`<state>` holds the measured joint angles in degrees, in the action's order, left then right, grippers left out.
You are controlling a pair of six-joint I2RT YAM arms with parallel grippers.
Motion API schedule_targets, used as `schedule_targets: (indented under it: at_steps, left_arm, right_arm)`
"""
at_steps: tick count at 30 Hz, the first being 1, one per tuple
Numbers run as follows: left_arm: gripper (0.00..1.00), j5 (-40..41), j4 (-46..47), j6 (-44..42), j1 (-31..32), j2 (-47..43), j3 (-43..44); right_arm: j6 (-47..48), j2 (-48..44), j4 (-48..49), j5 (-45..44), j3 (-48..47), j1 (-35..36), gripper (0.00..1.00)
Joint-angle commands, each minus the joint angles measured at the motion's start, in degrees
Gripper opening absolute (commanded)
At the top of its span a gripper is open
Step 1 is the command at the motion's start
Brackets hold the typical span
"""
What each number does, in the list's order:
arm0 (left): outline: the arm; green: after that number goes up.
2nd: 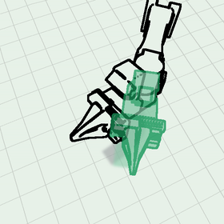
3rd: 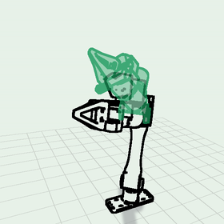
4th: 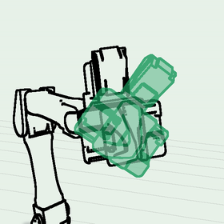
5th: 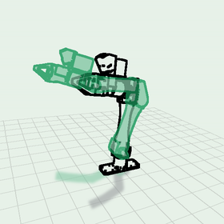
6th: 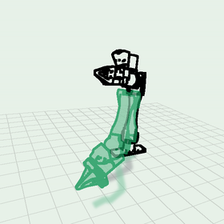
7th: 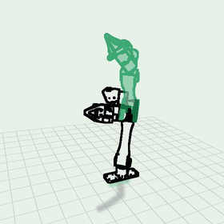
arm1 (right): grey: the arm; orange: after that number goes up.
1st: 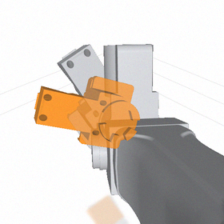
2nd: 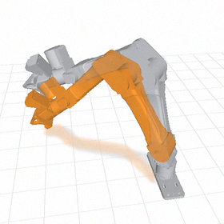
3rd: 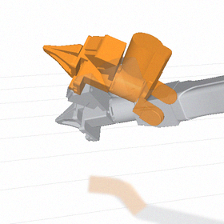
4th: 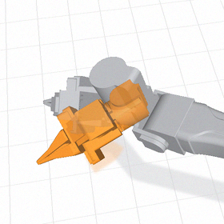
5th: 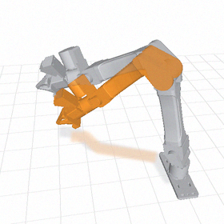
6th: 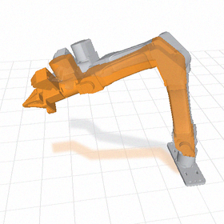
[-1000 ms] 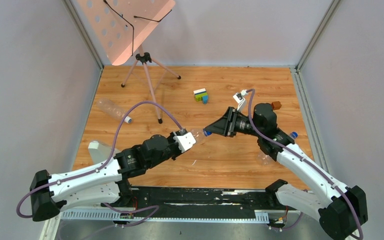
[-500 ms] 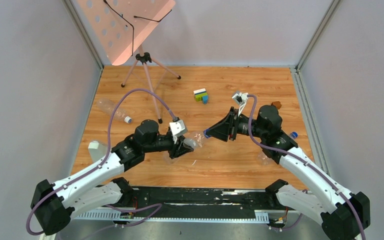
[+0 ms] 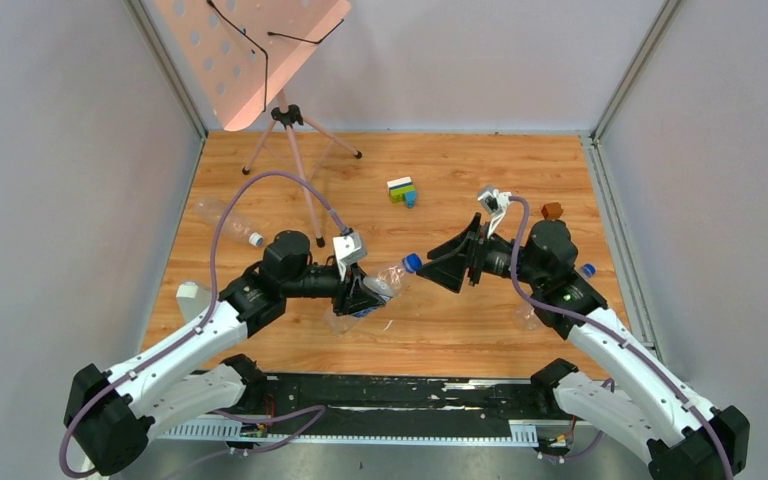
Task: Unscrew the bottle caps
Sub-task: Unscrew the bottle cap from the plastic bottle.
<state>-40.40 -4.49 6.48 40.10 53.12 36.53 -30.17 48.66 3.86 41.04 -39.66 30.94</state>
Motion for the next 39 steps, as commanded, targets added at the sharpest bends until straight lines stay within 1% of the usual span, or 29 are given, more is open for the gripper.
schedule_targets:
  at_steps: [1,3,4,5,8,9,10,11,12,14,16,21,26,29,32,36,38,39]
  left_arm:
    - [0.06,6.3,0.0,-2.8,-0.1,-3.0,0.7]
    - [0.06,10.4,0.2,-3.6,0.8,-4.0,0.6]
    - [0.06,14.4,0.0,-4.9,1.3,-4.4,0.6]
    - [0.05,16.8,-0.1,-5.6,3.1,-5.2,0.6]
    - [0.05,28.5,-2.0,-13.1,8.4,-6.2,1.1]
    - [0.04,31.3,-2.4,-14.5,11.4,-6.5,1.1]
    - [0.04,36.8,-2.8,-16.7,12.7,-6.6,1.0]
    - [0.03,38.5,-2.9,-17.6,14.8,-6.9,0.7]
    - [0.03,42.3,-2.8,-18.9,15.5,-7.0,0.5]
    - [0.03,45.9,-2.5,-19.9,17.0,-6.9,0.1]
    - [0.02,48.3,-1.8,-20.6,18.0,-6.7,-0.2]
    - [0.02,51.3,-0.4,-21.8,19.4,-5.7,-0.8]
    - [0.02,52.0,0.2,-22.6,20.8,-3.9,-0.4]
    - [0.02,52.2,0.4,-22.8,21.4,-3.0,-0.1]
    - [0.02,52.5,0.6,-22.7,21.9,-2.2,0.1]
    - [0.01,52.8,0.9,-22.3,22.0,-2.1,0.1]
    - [0.01,52.9,0.9,-22.2,22.1,-2.2,0.0]
    - [0.0,52.9,0.8,-22.1,22.0,-2.2,-0.1]
  right_arm:
    - [-5.2,-2.5,-1.0,-5.3,-1.2,-0.2,0.73]
    - [-8.3,-2.6,-1.2,-7.5,-1.1,-0.2,0.73]
    - [-10.1,-2.6,-1.3,-8.7,-1.0,-0.2,0.73]
    - [-11.8,-2.5,-1.4,-9.7,-0.8,-0.3,0.73]
    - [-17.8,-1.6,-1.4,-12.3,-0.2,-0.3,0.73]
    - [-19.2,-1.1,-1.3,-12.5,-0.2,-0.3,0.73]
    - [-20.1,-0.5,-1.3,-12.3,-0.2,-0.3,0.72]
    - [-20.8,0.1,-1.3,-11.7,-0.4,-0.3,0.72]
    - [-21.3,0.6,-1.3,-11.2,-0.8,-0.3,0.72]
    - [-22.2,1.5,-1.3,-10.1,-1.3,-0.3,0.72]
    - [-22.9,2.3,-1.1,-9.4,-1.5,-0.3,0.72]
    - [-23.8,4.4,-1.0,-7.1,-1.8,-0.3,0.72]
    - [-24.4,6.5,-0.4,-5.5,-2.4,-0.2,0.72]
    - [-24.3,7.5,-0.2,-5.0,-2.8,-0.3,0.69]
    - [-24.3,8.3,0.1,-4.3,-3.0,-0.3,0.62]
    - [-23.7,9.1,0.1,-3.2,-3.1,-0.3,0.46]
    - [-23.3,9.2,0.1,-2.8,-3.1,-0.3,0.41]
    - [-23.0,9.2,0.1,-2.8,-3.0,-0.3,0.37]
